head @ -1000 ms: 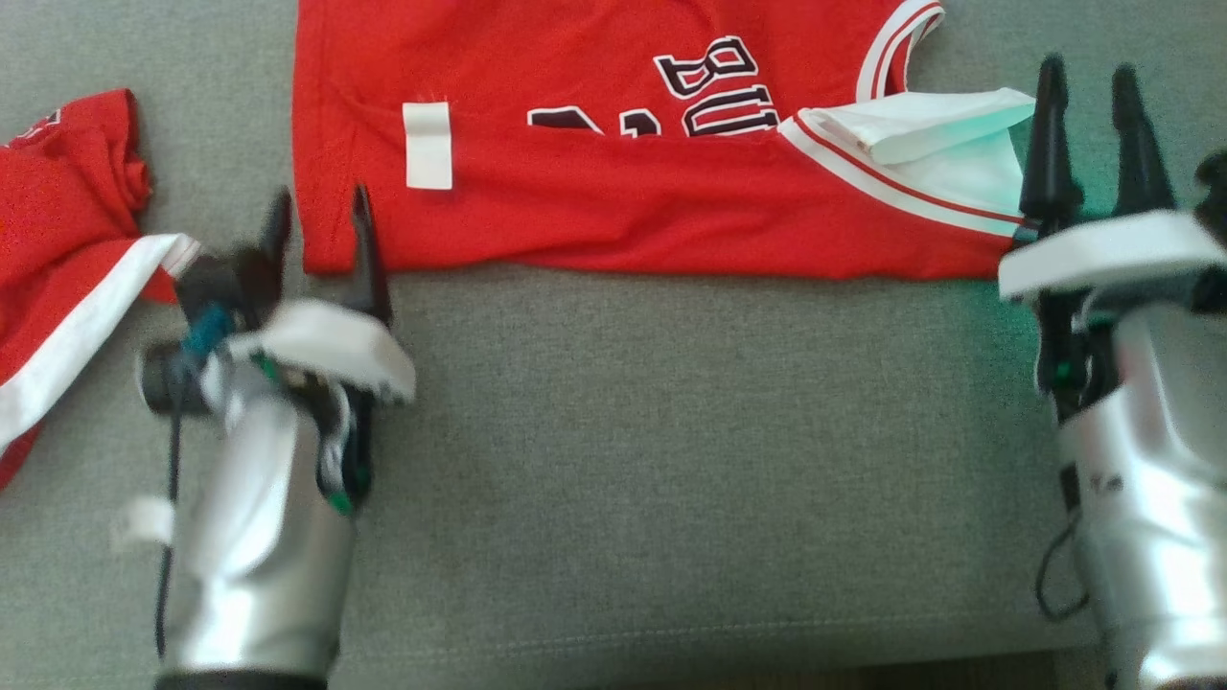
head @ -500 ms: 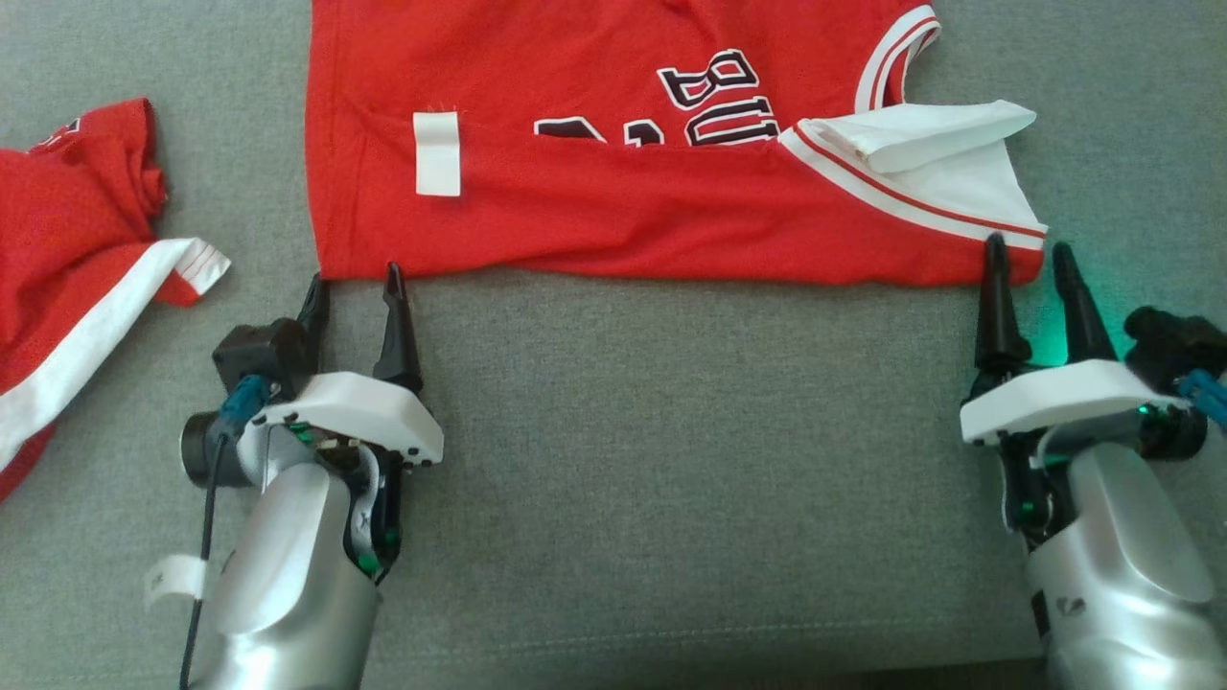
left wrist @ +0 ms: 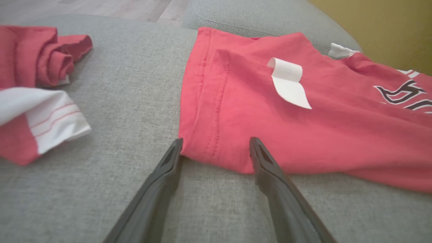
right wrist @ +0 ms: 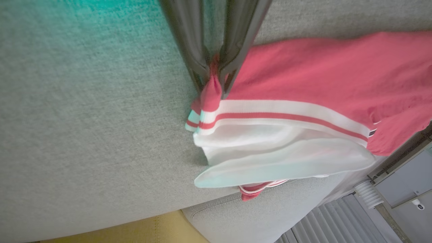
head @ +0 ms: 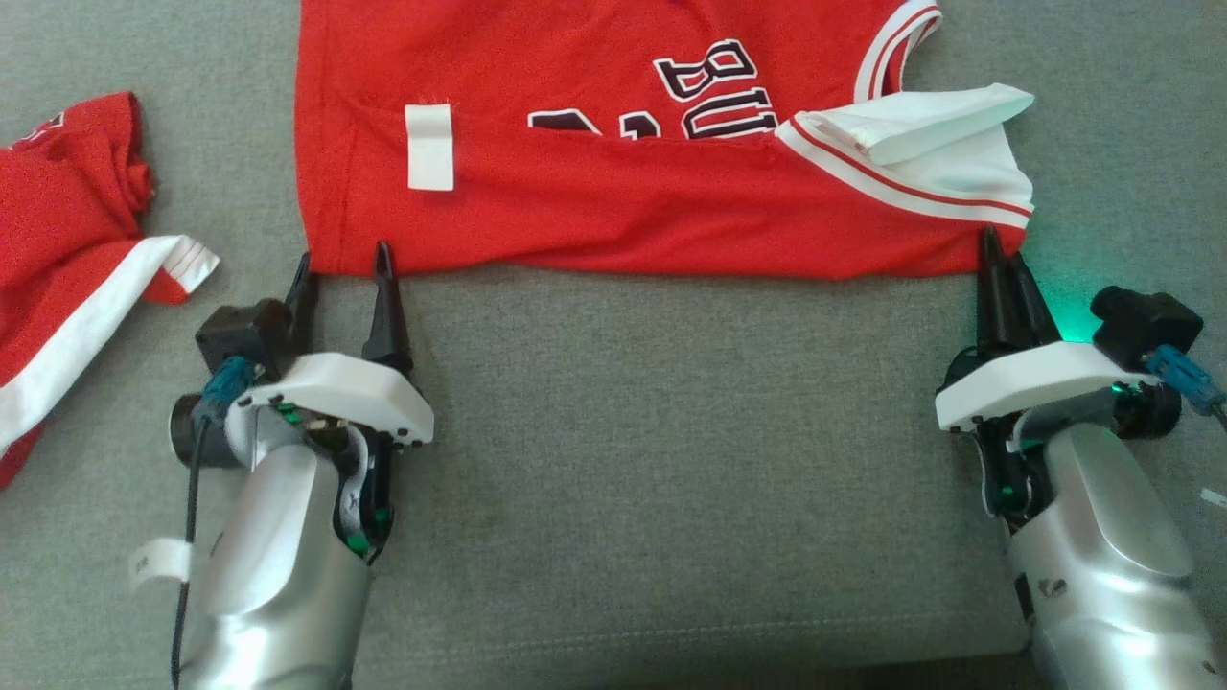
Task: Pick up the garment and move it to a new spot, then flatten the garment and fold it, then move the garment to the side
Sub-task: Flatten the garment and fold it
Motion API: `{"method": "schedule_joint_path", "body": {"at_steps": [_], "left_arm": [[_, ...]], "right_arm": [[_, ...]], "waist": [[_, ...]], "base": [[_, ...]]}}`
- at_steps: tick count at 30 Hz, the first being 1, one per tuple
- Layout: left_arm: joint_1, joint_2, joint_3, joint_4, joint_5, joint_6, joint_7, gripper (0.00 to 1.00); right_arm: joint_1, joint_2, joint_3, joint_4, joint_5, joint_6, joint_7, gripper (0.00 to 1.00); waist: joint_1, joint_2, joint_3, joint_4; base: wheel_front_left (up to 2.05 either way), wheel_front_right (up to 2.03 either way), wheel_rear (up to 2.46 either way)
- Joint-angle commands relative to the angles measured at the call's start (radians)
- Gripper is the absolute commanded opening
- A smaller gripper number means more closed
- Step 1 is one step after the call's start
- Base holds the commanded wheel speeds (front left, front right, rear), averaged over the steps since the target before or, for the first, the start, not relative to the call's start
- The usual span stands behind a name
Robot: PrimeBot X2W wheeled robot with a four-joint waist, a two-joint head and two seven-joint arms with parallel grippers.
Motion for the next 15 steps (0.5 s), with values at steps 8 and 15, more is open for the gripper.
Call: {"method": "schedule_joint_path", "body": {"at_steps": [8, 15], "left_arm": [[-0.043, 0.02, 0.026, 0.07, -0.011, 0.0, -0.005, 1.0], [-0.074, 0.02, 0.011, 0.137, -0.022, -0.021, -0.005, 0.0]], "right_arm": [[-0.022, 0.006, 0.047, -0.017, 0.026, 0.007, -0.013, 0.0], [-0.035, -0.003, 0.051, -0.026, 0.039, 0.007, -0.018, 0.0]], "waist": [[0.0, 0.0, 0.006, -0.017], [0.0, 0.0, 0.011, -0.012]], "base": [[0.0, 0.0, 0.0], [0.0, 0.0, 0.0]]}}
